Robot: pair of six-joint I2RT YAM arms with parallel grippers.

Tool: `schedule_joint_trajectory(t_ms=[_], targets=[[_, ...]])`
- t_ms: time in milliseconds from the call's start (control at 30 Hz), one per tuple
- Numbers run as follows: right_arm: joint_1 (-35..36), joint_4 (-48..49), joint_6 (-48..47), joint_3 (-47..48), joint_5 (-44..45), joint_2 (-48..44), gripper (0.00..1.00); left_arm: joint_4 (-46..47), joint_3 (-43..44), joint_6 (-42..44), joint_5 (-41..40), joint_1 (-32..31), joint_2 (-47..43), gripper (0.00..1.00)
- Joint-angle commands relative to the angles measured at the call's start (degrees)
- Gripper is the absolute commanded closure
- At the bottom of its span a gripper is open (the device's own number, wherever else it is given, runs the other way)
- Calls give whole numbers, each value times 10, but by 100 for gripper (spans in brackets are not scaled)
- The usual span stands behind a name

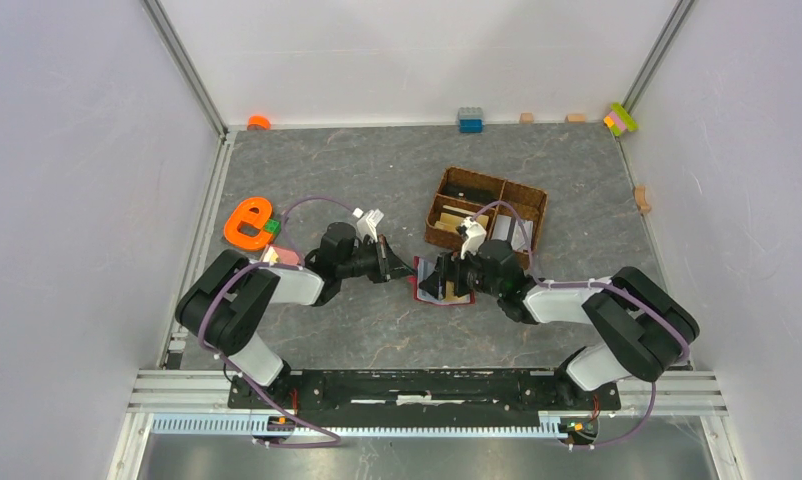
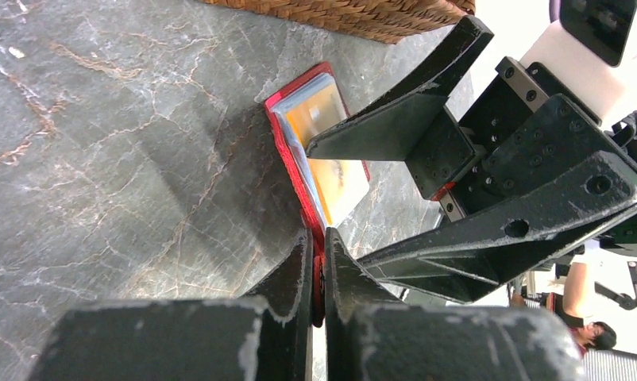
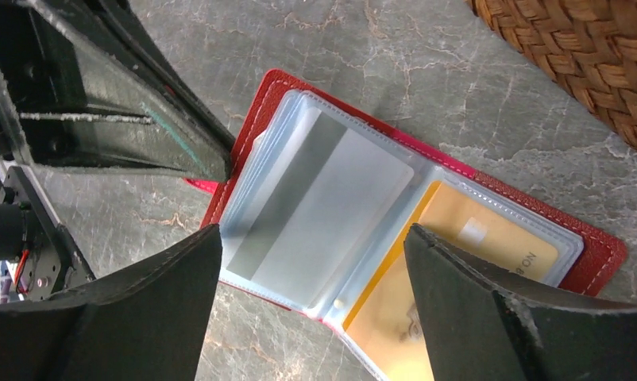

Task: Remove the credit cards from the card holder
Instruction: Pick up the card holder from the center of the board.

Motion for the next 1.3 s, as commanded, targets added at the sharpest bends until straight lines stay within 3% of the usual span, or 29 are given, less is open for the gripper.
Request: schedule_joint_trajectory(t_ms=[0,267,467,633,700,1033,1100,1267], targets=[[-3,26,-4,-18,-24,-18,9,48,-4,-22,26,5,-16,98],[-2,-4,-11,2,-24,3,7,67,-4,-37,41,6,-9,98],[-2,-46,-22,8,23,-17,33,44,-4,-29,30,11,-19,98],[-2,-59,-24,-1,59,-46,38,19,-2,-19,19,15,-28,98],[-2,-66,-25,-4,74,-54,48,7,0,-15,13,15,-28,98],[-2,-109,-41,9,119,-64,56,-38,12,-3,0,18,-24,98],[-2,-127,-42,18,133,-60,65,-45,14,-1,-2,19,-24,98],[-8,-141,-29,24,160,-47,70,-87,27,12,-23,19,-12,98]])
